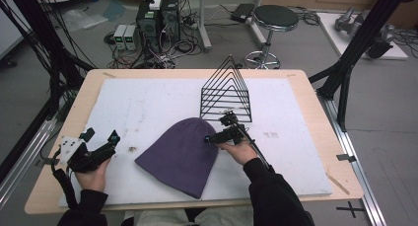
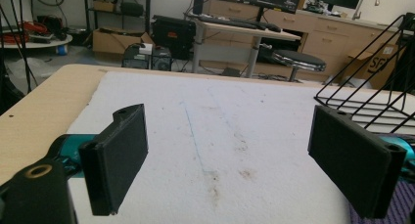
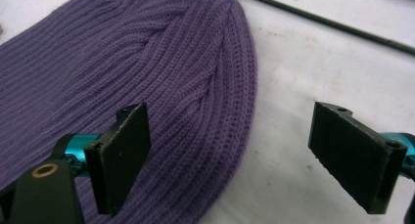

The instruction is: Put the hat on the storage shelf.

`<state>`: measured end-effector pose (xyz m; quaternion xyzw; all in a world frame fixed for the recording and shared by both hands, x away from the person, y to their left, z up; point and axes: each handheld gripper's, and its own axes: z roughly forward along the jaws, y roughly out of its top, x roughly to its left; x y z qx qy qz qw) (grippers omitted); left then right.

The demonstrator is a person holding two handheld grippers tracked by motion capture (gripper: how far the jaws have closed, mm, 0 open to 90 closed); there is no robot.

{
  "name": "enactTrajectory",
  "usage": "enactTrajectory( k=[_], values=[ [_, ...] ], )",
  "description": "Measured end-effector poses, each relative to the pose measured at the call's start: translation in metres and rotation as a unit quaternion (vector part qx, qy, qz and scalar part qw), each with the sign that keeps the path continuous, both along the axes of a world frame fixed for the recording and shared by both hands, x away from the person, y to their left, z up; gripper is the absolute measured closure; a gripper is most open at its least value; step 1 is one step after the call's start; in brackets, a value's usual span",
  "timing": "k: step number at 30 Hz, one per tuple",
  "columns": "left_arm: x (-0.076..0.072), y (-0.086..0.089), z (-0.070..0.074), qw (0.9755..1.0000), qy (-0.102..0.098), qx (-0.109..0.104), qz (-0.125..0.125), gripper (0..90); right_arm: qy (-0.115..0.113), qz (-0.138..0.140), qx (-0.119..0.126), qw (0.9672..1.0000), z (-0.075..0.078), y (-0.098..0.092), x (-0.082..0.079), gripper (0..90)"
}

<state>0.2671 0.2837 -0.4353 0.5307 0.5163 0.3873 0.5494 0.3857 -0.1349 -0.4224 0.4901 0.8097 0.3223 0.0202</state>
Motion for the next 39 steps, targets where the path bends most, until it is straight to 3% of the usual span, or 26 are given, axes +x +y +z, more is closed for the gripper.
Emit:
enactTrajectory(
  k=[1,3,11,13,16,19,24,25,26,27,28,29,30,31,33,35,36,39],
  values=[
    [0.0,0.0,0.0,1.0,0.0,-0.001,0.001,15.1,0.018,-0.008,0.007,0.9998,-0.003,0.002,0.001,15.2],
    [0.0,0.0,0.0,1.0,0.0,-0.002,0.001,15.1,0.025,-0.009,0.009,0.9996,-0.005,0.002,0.002,14.9],
    [0.001,-0.001,0.0,1.0,0.0,-0.002,-0.002,15.1,0.028,-0.026,0.016,0.9991,-0.004,0.003,0.0,22.8],
    [0.001,-0.001,0.0,1.0,0.001,-0.002,-0.002,15.1,0.037,-0.03,0.045,0.9978,-0.006,0.001,0.0,24.5],
    [0.001,-0.001,0.0,1.0,0.001,-0.002,-0.002,15.1,0.044,-0.045,0.056,0.9965,-0.006,-0.001,0.001,27.4],
    [0.001,-0.002,0.0,1.0,0.001,-0.001,-0.004,15.1,0.041,-0.049,0.048,0.9968,-0.006,0.0,0.0,30.9],
    [0.002,-0.003,0.0,1.0,0.0,-0.002,-0.006,15.1,0.016,-0.045,0.022,0.9986,-0.006,0.005,-0.002,46.6],
    [0.002,-0.003,0.0,1.0,0.0,-0.002,-0.006,15.1,0.016,-0.045,0.022,0.9986,-0.006,0.005,-0.002,46.6],
    [0.002,-0.003,-0.001,1.0,0.0,-0.003,-0.006,15.1,0.011,-0.04,0.021,0.9989,-0.007,0.006,-0.002,55.5],
    [0.003,-0.003,-0.001,1.0,0.001,-0.003,-0.006,15.1,0.011,-0.04,0.021,0.9989,-0.007,0.006,-0.002,55.5],
    [0.003,-0.003,-0.001,1.0,0.001,-0.003,-0.006,15.2,0.018,-0.029,0.031,0.999,-0.007,0.006,-0.002,66.1],
    [0.003,-0.003,-0.001,1.0,0.001,-0.003,-0.006,15.2,0.018,-0.029,0.031,0.999,-0.007,0.006,-0.002,66.1],
    [0.003,-0.003,-0.001,1.0,0.0,-0.003,-0.006,15.2,0.001,-0.023,0.026,0.9994,-0.006,0.007,-0.003,75.6],
    [0.003,-0.002,-0.001,1.0,0.001,-0.002,-0.006,15.2,-0.006,-0.02,0.027,0.9994,-0.005,0.007,-0.004,78.5],
    [0.003,-0.002,-0.001,1.0,0.001,-0.002,-0.006,15.2,-0.016,-0.012,0.03,0.9994,-0.004,0.006,-0.004,80.7],
    [0.003,-0.002,-0.001,1.0,0.0,-0.002,-0.007,15.3,-0.052,0.011,0.009,0.9985,0.0,0.007,-0.008,82.4],
    [0.003,-0.003,-0.001,1.0,0.0,-0.002,-0.007,15.3,-0.072,0.022,-0.004,0.9971,0.002,0.009,-0.01,82.8],
    [0.003,-0.003,-0.001,0.9999,0.0,0.0,-0.011,15.2,-0.116,0.044,-0.002,0.9922,0.006,0.01,-0.015,83.4]
  ],
)
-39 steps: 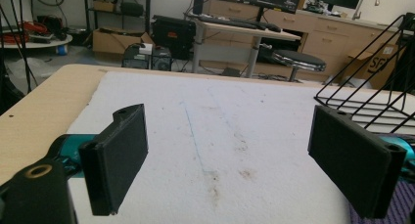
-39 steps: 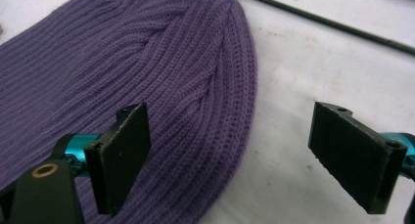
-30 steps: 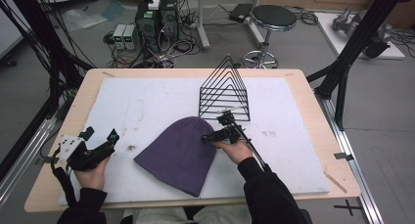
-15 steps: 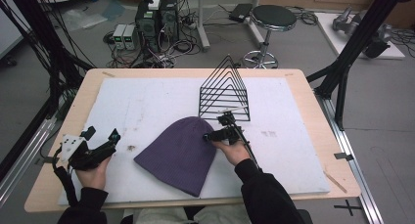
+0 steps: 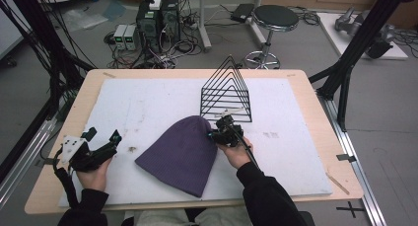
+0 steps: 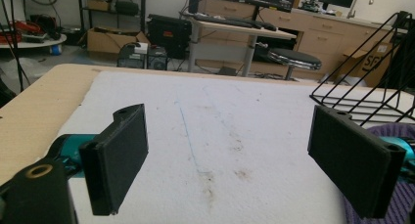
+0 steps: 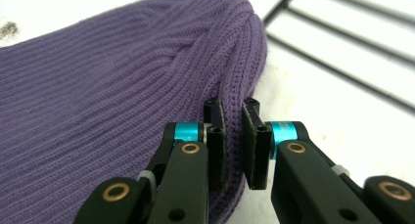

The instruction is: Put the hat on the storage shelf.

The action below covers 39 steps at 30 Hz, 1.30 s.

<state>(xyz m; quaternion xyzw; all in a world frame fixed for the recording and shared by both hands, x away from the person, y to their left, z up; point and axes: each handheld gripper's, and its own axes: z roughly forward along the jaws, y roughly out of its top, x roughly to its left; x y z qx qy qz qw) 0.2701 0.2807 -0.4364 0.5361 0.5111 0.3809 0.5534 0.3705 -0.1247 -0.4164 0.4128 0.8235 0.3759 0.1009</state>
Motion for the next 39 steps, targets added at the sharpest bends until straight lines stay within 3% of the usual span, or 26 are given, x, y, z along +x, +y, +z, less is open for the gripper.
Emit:
enactTrajectory(
  k=[1,5,8,9,10,11,12,13,14,15,16,17,20,22,23,24,25,27,28,29,30,31,32,33,34,39],
  values=[
    [0.0,0.0,0.0,1.0,0.0,-0.001,0.0,15.3,-0.02,0.014,0.014,0.9996,0.004,0.0,-0.002,83.6],
    [0.0,-0.001,0.0,1.0,-0.001,-0.001,-0.003,15.4,-0.045,0.034,0.039,0.9977,0.009,-0.002,-0.004,83.6],
    [0.001,-0.001,0.0,1.0,0.0,0.0,-0.006,15.6,-0.077,0.052,0.057,0.994,0.016,-0.005,-0.007,83.6],
    [0.001,-0.001,-0.001,1.0,0.0,0.0,-0.008,15.6,-0.12,0.079,0.079,0.9865,0.02,-0.006,-0.01,83.5],
    [0.001,-0.002,-0.001,1.0,0.0,0.002,-0.008,15.6,-0.12,0.079,0.079,0.9865,0.02,-0.006,-0.01,83.5],
    [0.001,-0.002,-0.001,1.0,0.0,0.001,-0.009,15.5,-0.16,0.09,0.103,0.9777,0.025,-0.006,-0.012,83.5],
    [0.001,-0.002,-0.001,1.0,0.0,0.001,-0.009,15.5,-0.179,0.095,0.112,0.9729,0.027,-0.006,-0.014,83.5],
    [0.001,-0.002,-0.001,1.0,0.0,0.001,-0.009,15.5,-0.179,0.095,0.112,0.9729,0.027,-0.006,-0.014,83.5],
    [0.001,-0.002,-0.001,1.0,0.0,0.001,-0.009,15.6,-0.198,0.099,0.12,0.9677,0.029,-0.006,-0.015,83.5],
    [0.001,-0.002,0.0,0.9999,0.0,0.002,-0.01,15.5,-0.224,0.107,0.132,0.9596,0.032,-0.005,-0.016,83.5],
    [0.001,-0.001,-0.001,0.9999,0.0,0.001,-0.012,15.6,-0.234,0.112,0.138,0.9558,0.033,-0.005,-0.016,83.5],
    [0.001,-0.001,-0.001,0.9999,0.0,0.001,-0.012,15.6,-0.234,0.112,0.138,0.9558,0.033,-0.005,-0.016,83.5],
    [0.002,-0.002,-0.001,0.9999,-0.002,-0.001,-0.017,15.5,-0.254,0.13,0.153,0.9461,0.038,-0.008,-0.015,83.4],
    [0.003,-0.003,-0.001,0.9997,-0.001,0.0,-0.026,15.5,-0.273,0.14,0.164,0.9376,0.042,-0.01,-0.015,83.1],
    [0.003,-0.004,-0.001,0.9995,0.001,0.0,-0.033,15.3,-0.292,0.146,0.167,0.9304,0.047,-0.013,-0.015,82.9],
    [0.004,-0.005,-0.001,0.9992,0.002,0.0,-0.04,15.2,-0.297,0.151,0.172,0.927,0.05,-0.013,-0.015,82.9],
    [0.005,-0.006,-0.001,0.9989,0.0,-0.002,-0.047,15.2,-0.297,0.151,0.172,0.927,0.05,-0.013,-0.015,82.9],
    [0.006,-0.008,0.0,0.9981,-0.001,0.004,-0.062,15.2,-0.313,0.16,0.181,0.9185,0.056,-0.015,-0.014,82.8],
    [0.006,-0.009,0.0,0.9976,-0.003,0.008,-0.069,15.3,-0.327,0.162,0.189,0.9116,0.063,-0.017,-0.013,82.8],
    [0.007,-0.01,0.0,0.997,-0.003,0.012,-0.076,15.3,-0.327,0.162,0.189,0.9116,0.063,-0.017,-0.013,82.8],
    [0.007,-0.012,0.0,0.9964,-0.005,0.014,-0.084,15.2,-0.333,0.163,0.197,0.9076,0.066,-0.019,-0.013,82.8],
    [0.008,-0.013,0.0,0.9955,-0.007,0.015,-0.093,15.3,-0.346,0.164,0.207,0.9003,0.073,-0.022,-0.012,82.8],
    [0.009,-0.014,0.0,0.9946,-0.008,0.016,-0.102,15.3,-0.346,0.164,0.207,0.9003,0.073,-0.022,-0.012,82.8],
    [0.009,-0.016,0.001,0.9932,-0.011,0.018,-0.114,15.2,-0.353,0.164,0.212,0.8964,0.077,-0.024,-0.012,82.8],
    [0.01,-0.017,0.001,0.9916,-0.013,0.018,-0.127,15.3,-0.362,0.166,0.224,0.8897,0.083,-0.029,-0.012,82.8],
    [0.019,-0.026,0.004,0.9793,-0.011,0.002,-0.202,15.3,-0.367,0.159,0.231,0.8871,0.09,-0.036,-0.011,82.8]
  ],
)
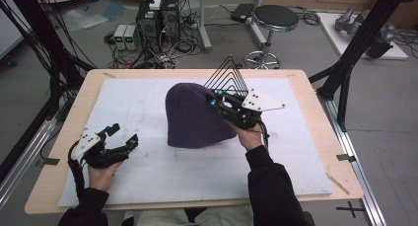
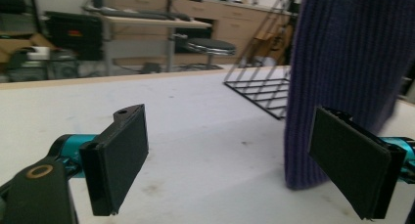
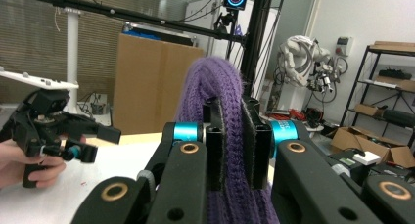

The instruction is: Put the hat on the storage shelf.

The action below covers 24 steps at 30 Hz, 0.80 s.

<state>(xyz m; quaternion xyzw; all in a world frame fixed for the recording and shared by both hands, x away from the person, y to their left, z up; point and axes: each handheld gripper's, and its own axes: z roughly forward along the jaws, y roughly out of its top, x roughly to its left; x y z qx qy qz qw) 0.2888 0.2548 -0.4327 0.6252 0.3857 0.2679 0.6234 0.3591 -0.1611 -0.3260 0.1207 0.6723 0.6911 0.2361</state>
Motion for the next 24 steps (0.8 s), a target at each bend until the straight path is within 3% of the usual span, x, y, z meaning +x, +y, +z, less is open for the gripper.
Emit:
enactTrajectory(
  k=[3,7,12,15,17,20,21,22,23,24],
  values=[
    [0.004,-0.011,0.005,0.9986,0.006,-0.02,-0.049,15.5,0.005,0.0,-0.004,1.0,0.007,-0.001,0.001,82.8],
    [0.009,-0.028,0.008,0.995,0.007,0.001,-0.1,17.1,0.005,0.012,-0.011,0.9999,0.022,0.005,0.0,82.8],
    [0.026,-0.043,0.011,0.9864,0.048,0.008,-0.157,16.7,-0.009,0.03,-0.004,0.9995,0.038,0.012,-0.003,82.8],
    [0.038,-0.046,0.008,0.9802,0.072,-0.014,-0.184,16.4,-0.01,0.041,-0.001,0.9991,0.044,0.016,-0.005,82.7],
    [0.043,-0.049,0.007,0.9758,0.08,-0.027,-0.202,16.5,-0.012,0.047,-0.002,0.9988,0.046,0.018,-0.006,82.6],
    [0.048,-0.06,0.007,0.9695,0.087,-0.021,-0.228,18.1,-0.011,0.054,-0.002,0.9985,0.047,0.02,-0.007,82.5],
    [0.049,-0.063,0.007,0.9659,0.083,-0.02,-0.244,22.0,-0.011,0.056,-0.002,0.9984,0.047,0.02,-0.008,82.5],
    [0.048,-0.067,0.007,0.9629,0.08,-0.025,-0.256,35.9,-0.011,0.06,-0.002,0.9981,0.048,0.02,-0.009,82.3],
    [0.047,-0.071,0.007,0.9618,0.074,-0.03,-0.262,41.9,-0.011,0.06,-0.002,0.9982,0.048,0.02,-0.01,82.3],
    [0.047,-0.075,0.008,0.9631,0.069,-0.029,-0.259,41.9,-0.011,0.06,-0.002,0.9982,0.048,0.02,-0.01,82.3]
  ],
)
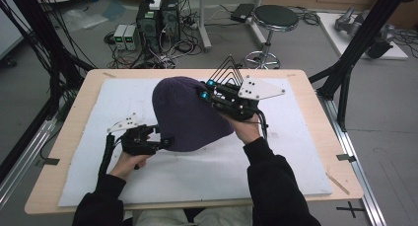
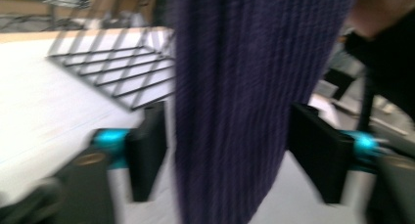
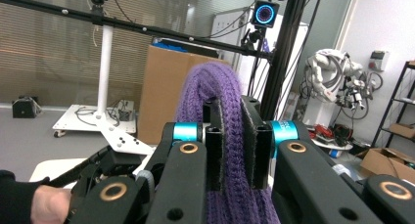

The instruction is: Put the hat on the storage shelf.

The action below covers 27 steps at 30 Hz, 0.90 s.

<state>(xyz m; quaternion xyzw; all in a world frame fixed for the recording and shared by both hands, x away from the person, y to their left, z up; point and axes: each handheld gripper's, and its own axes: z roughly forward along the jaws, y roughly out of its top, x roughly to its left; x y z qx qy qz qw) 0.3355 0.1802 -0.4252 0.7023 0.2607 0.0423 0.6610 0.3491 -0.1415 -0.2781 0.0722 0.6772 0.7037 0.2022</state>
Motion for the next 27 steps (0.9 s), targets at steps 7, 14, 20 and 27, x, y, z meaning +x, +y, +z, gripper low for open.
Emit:
enactTrajectory(
  k=[7,14,20,27],
  values=[
    [-0.002,0.003,0.01,0.9976,-0.03,-0.051,0.035,81.3,0.006,-0.016,0.028,0.9995,0.005,-0.018,-0.001,82.1],
    [0.002,-0.006,0.032,0.9944,-0.069,-0.066,0.045,83.2,0.015,-0.033,0.059,0.9976,0.008,-0.04,0.003,82.1],
    [0.025,-0.029,0.057,0.9951,-0.087,-0.041,0.024,83.2,0.011,-0.062,0.066,0.9958,0.024,-0.064,0.012,82.1],
    [0.054,-0.056,0.093,0.9932,-0.116,-0.007,0.01,83.2,0.011,-0.092,0.065,0.9935,0.056,-0.099,0.038,82.2]
  ],
)
